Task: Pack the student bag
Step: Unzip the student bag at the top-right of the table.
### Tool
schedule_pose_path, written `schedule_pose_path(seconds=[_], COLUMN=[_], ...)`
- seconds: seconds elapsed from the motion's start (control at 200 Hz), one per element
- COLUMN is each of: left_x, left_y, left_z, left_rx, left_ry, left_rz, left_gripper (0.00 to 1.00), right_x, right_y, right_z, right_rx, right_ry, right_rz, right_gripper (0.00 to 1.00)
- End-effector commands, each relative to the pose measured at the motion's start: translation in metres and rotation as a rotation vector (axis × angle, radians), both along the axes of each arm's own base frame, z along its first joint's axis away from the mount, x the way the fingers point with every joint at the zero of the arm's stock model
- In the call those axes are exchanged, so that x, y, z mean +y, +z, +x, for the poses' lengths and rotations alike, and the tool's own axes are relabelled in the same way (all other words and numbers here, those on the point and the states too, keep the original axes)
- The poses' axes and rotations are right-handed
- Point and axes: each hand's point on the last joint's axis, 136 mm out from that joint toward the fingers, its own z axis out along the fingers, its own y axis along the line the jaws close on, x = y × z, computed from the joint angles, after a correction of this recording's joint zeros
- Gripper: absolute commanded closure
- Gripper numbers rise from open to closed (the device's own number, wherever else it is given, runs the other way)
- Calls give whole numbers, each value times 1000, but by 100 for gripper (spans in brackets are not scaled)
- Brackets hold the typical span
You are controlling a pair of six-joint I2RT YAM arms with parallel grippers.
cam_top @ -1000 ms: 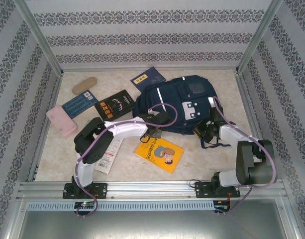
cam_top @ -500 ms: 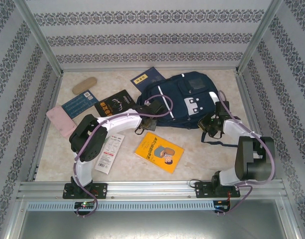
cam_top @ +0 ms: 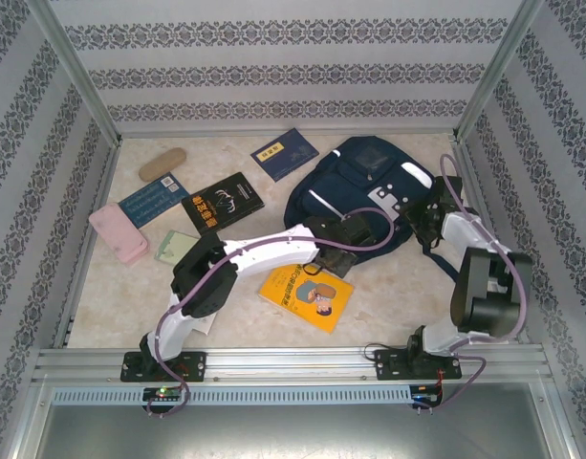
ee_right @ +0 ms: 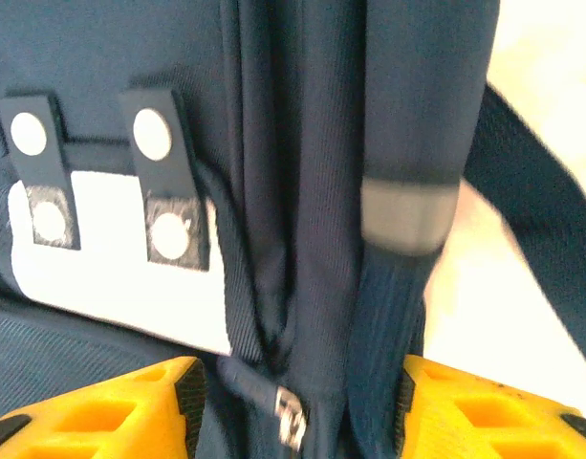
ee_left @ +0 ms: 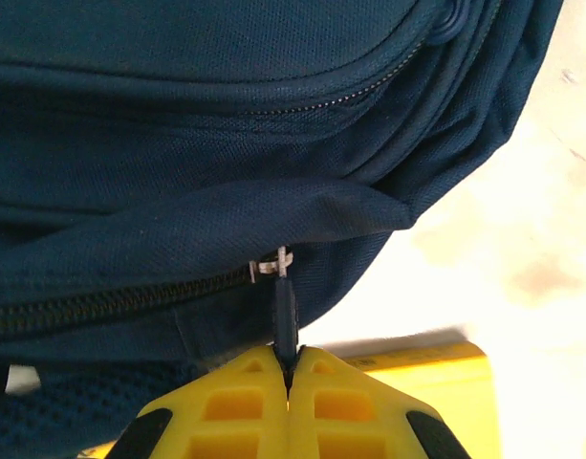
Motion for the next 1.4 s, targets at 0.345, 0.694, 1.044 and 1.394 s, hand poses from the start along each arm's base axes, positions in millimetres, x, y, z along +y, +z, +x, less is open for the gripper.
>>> schedule_pose_path(seconds=[0.345, 0.694, 1.044, 1.394], left_x=[0, 17, 92, 178], left_y=[1, 2, 16, 12], left_z=[-20, -18, 25, 89], left_rx=[66, 46, -42, -46], left_ry=[-60, -10, 133, 278], left_rz=[-6, 59, 206, 264], left_gripper=[100, 100, 100, 100], right_x=[116, 124, 78, 41], right_y=[-14, -32, -18, -7], right_z=[-83, -83, -76, -71], right_rx=[33, 80, 53, 33], right_ry=[168, 168, 131, 85], right_rz=[309, 267, 98, 29], right_gripper=[42, 82, 100, 100])
